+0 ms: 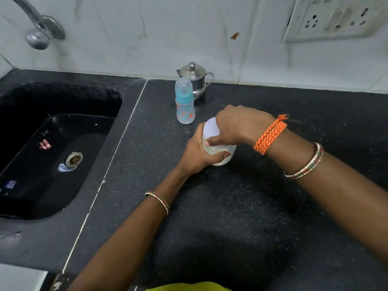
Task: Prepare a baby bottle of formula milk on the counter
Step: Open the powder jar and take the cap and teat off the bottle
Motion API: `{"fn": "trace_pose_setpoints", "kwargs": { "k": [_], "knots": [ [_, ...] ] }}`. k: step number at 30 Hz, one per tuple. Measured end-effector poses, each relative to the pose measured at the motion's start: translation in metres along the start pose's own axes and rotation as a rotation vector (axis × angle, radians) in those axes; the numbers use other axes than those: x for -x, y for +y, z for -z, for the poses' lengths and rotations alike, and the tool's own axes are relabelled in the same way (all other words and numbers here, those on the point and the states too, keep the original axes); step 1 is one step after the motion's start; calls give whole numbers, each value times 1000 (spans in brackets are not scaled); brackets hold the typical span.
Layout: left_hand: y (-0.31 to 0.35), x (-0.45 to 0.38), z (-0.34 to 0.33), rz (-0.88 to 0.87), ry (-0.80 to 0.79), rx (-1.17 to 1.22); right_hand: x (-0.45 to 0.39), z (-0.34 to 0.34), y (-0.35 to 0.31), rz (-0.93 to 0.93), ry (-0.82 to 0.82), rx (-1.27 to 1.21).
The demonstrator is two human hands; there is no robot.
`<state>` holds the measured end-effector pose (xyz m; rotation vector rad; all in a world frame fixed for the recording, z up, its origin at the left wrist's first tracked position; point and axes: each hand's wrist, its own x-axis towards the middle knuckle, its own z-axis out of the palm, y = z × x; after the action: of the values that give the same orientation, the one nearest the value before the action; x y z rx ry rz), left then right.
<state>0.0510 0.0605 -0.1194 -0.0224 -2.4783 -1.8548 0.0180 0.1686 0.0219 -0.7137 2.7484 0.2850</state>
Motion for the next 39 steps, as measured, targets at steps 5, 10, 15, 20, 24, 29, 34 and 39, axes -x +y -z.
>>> {"fn": "trace_pose_setpoints", "kwargs": {
  "k": [5,10,15,20,24,29,34,39],
  "knots": [
    [-1,0,0,-2,-25,6,1,21,1,210,-266,56],
    [1,1,0,-47,-24,39,4,18,4,-40,-179,-25],
    [3,2,1,-48,-17,12,7,10,-5,15,-61,-47],
    [0,1,0,-50,-24,9,6,27,3,192,-276,-52],
    [0,2,0,-48,5,-16,14,22,-7,-69,-44,-90],
    [2,2,0,-42,1,28,10,19,-4,79,-217,16],
    [-1,1,-2,-66,-15,52,12,13,-3,-13,-65,-107],
    [-8,-1,-1,-28,-28,12,9,2,-12,63,10,-34]
  ]
}}
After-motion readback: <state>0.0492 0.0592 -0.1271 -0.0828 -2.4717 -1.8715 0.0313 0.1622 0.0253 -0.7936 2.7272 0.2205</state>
